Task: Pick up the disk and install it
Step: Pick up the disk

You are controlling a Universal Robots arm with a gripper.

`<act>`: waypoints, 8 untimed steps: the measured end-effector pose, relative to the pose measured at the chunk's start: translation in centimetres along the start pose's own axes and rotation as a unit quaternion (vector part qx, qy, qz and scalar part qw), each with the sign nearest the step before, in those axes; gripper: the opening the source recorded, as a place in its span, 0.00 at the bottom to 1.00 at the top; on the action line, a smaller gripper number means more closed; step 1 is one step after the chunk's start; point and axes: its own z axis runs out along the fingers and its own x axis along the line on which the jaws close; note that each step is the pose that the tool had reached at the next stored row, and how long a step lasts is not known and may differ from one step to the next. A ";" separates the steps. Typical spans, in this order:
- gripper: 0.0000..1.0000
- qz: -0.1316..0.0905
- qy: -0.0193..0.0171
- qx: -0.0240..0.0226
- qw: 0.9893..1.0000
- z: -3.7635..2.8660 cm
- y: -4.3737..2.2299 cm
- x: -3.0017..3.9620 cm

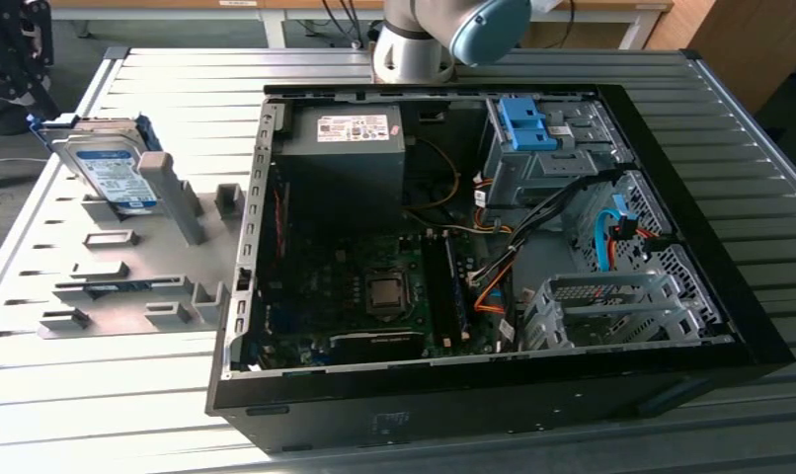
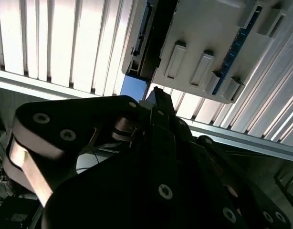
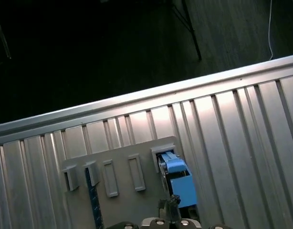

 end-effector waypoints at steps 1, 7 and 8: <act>0.11 -0.001 0.000 0.000 1.000 0.02 0.10 -0.37; 0.41 -0.006 0.000 0.000 1.000 0.38 0.27 -0.69; 0.41 -0.012 0.000 0.000 1.000 0.44 0.28 -0.70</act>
